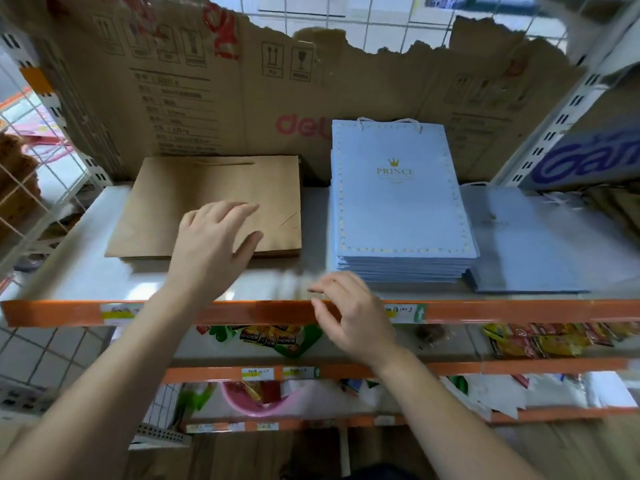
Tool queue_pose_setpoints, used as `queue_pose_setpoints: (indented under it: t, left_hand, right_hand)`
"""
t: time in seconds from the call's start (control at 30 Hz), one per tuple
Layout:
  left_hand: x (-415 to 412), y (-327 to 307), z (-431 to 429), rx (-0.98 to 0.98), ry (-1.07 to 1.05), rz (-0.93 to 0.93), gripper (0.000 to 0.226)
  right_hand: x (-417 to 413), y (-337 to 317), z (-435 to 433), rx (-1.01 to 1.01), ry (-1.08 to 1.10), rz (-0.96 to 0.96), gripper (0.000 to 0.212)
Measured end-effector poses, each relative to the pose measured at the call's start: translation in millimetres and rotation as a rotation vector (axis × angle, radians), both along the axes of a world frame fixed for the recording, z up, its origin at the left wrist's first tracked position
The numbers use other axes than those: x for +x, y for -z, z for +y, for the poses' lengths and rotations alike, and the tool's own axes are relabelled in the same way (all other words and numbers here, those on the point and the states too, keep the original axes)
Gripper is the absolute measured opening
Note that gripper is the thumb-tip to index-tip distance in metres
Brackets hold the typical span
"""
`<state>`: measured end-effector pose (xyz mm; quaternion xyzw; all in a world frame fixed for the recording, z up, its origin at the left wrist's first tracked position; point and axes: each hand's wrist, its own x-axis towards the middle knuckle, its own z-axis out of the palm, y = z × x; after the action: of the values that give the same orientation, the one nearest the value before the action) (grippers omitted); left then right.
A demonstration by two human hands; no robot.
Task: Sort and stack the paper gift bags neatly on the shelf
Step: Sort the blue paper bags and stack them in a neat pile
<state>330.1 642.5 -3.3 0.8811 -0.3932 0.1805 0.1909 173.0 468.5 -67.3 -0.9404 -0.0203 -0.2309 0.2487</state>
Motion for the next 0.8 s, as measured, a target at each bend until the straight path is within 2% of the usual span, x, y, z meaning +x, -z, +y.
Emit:
queue_pose_setpoints:
  t: [0.17, 0.47, 0.6, 0.8]
  left_hand:
    - [-38, -11, -61, 0.01, 0.062, -0.042, 0.041]
    - [-136, -7, -221, 0.026, 0.192, -0.063, 0.045]
    - [-180, 0, -292, 0.068, 0.22, -0.088, 0.041]
    - [-253, 11, -383, 0.064, 0.269, 0.014, 0.038]
  right_hand:
    - [-40, -18, -52, 0.014, 0.133, -0.14, 0.019]
    - [-169, -29, -214, 0.027, 0.453, -0.019, 0.026]
    - [-222, -34, -279, 0.038, 0.504, 0.013, 0.027]
    - [-301, -31, -360, 0.022, 0.6, 0.02, 0.027]
